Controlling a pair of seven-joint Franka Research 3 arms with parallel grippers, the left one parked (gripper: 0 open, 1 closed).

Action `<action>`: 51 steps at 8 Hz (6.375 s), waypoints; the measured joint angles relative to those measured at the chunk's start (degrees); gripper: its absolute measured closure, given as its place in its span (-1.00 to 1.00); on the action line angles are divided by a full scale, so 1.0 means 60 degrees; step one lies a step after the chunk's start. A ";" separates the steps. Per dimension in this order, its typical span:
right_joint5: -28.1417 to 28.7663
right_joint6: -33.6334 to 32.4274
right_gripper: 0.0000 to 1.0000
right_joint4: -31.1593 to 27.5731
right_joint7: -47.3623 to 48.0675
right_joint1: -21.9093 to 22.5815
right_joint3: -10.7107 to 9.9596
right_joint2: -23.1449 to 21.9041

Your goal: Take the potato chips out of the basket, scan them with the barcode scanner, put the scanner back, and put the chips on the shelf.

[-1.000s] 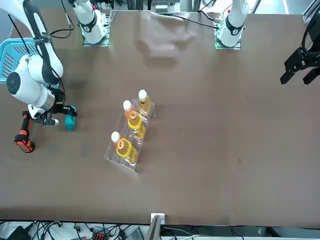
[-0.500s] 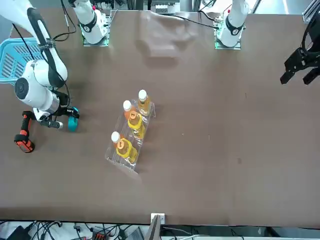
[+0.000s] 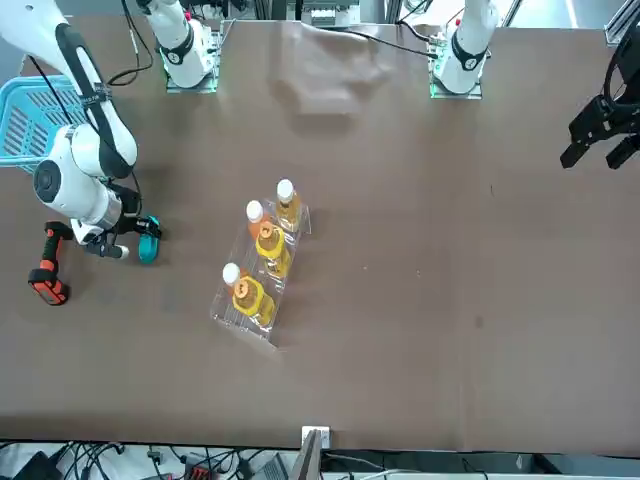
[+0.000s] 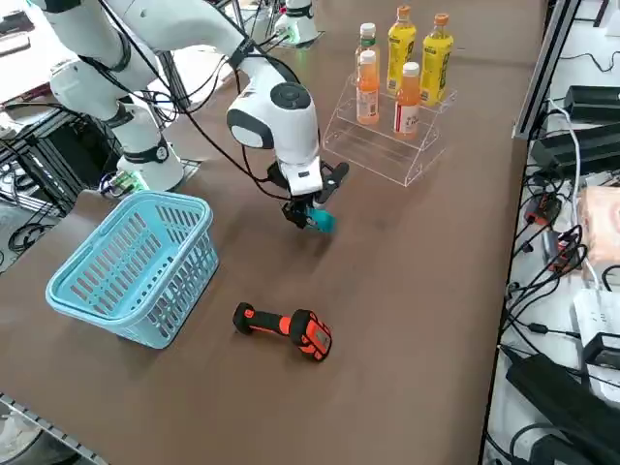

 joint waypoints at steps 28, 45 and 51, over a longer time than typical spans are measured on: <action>-0.0438 -0.1406 -1.00 0.0971 -0.1116 -0.0655 -0.0129 -0.0864; -0.2109 -0.0584 -1.00 0.3527 -0.5861 -0.3915 -0.0212 0.1988; -0.2109 -0.0367 -0.99 0.3943 -0.5868 -0.3916 -0.0199 0.2599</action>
